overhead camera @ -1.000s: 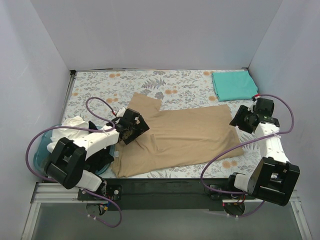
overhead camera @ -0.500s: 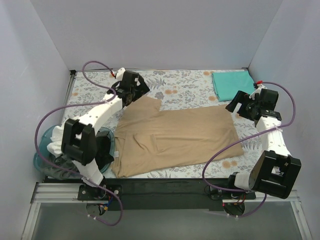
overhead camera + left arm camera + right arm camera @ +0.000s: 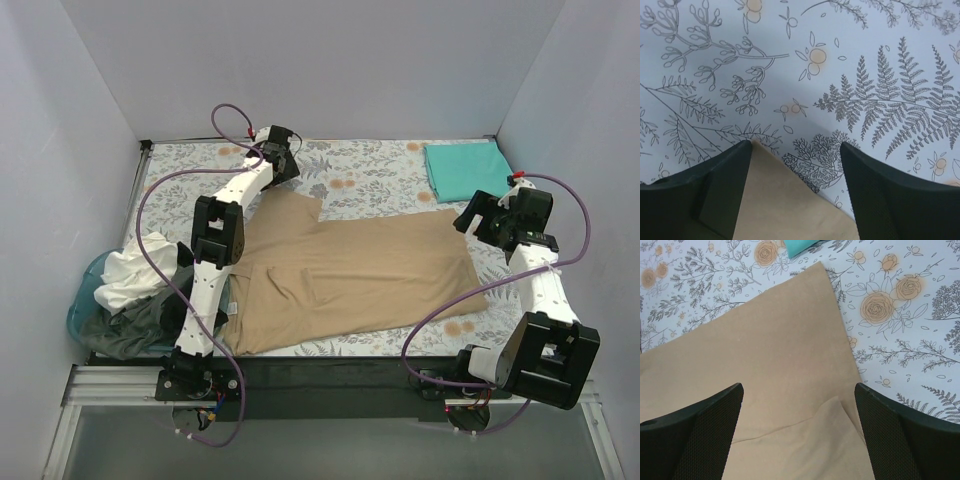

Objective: Fold and stack the t-shirts
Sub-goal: Fold the tshirt

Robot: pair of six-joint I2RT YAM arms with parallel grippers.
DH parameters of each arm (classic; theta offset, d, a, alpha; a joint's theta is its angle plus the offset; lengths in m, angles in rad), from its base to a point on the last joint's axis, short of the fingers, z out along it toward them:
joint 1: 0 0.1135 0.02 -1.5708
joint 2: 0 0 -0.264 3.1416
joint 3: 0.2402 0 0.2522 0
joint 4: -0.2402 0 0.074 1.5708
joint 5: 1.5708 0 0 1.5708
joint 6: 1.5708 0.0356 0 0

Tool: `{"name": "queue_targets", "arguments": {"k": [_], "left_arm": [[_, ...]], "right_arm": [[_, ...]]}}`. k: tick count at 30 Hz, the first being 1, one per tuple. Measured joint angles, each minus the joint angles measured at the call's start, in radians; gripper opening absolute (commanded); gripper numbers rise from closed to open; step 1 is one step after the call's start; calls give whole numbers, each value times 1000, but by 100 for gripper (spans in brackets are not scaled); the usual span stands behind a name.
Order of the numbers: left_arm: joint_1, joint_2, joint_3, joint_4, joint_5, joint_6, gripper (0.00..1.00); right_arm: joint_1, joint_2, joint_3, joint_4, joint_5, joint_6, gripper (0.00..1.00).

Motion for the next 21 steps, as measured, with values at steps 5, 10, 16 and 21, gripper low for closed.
{"name": "queue_targets", "arguments": {"k": [5, 10, 16, 21], "left_arm": [[-3, 0, -5, -21, -39, 21, 58], [-2, -6, -18, -39, -74, 30, 53], [-2, -6, -16, -72, -103, 47, 47], [-2, -6, -14, -93, -106, 64, 34]], "right_arm": [[0, -5, 0, 6, 13, 0, 98], [0, -5, -1, 6, 19, 3, 98], [0, -5, -1, 6, 23, 4, 98], [0, -5, -2, 6, 26, 4, 98]]}}
